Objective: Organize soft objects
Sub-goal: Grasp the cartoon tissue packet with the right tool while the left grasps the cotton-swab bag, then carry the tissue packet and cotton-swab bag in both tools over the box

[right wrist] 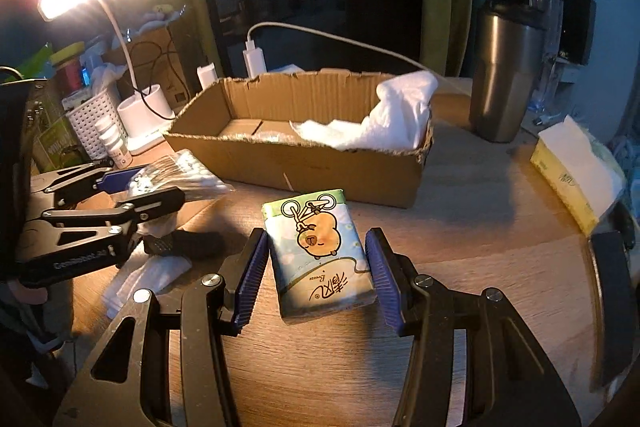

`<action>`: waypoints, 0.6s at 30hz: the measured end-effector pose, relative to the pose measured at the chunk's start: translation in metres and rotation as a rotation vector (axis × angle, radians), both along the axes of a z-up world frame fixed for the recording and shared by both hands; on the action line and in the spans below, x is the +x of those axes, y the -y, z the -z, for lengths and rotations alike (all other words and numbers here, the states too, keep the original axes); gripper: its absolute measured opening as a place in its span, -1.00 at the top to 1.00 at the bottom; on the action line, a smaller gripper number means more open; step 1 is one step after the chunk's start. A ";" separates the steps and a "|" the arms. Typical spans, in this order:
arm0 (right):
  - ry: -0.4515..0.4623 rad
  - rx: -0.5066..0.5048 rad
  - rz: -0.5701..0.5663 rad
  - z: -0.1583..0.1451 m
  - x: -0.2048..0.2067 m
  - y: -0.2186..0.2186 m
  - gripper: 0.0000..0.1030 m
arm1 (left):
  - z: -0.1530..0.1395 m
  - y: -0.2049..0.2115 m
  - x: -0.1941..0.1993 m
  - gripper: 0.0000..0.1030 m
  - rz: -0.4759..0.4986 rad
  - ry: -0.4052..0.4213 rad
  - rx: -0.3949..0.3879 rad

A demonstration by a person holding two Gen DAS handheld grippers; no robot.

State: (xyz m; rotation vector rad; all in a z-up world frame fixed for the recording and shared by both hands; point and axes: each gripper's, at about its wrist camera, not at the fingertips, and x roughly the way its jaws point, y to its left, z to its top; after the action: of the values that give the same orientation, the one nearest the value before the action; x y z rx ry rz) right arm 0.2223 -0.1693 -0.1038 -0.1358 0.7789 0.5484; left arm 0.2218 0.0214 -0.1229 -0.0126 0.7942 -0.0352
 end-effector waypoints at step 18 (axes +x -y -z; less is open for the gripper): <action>0.109 -0.010 -0.020 -0.046 -0.016 -0.011 -0.04 | -0.069 -0.019 -0.041 0.05 -0.033 0.199 -0.069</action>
State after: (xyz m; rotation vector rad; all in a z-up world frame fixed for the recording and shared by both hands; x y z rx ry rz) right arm 0.2065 -0.1586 -0.0580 -0.1816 0.6754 0.5517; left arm 0.1805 0.0399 -0.0538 -0.0863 0.5931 -0.0321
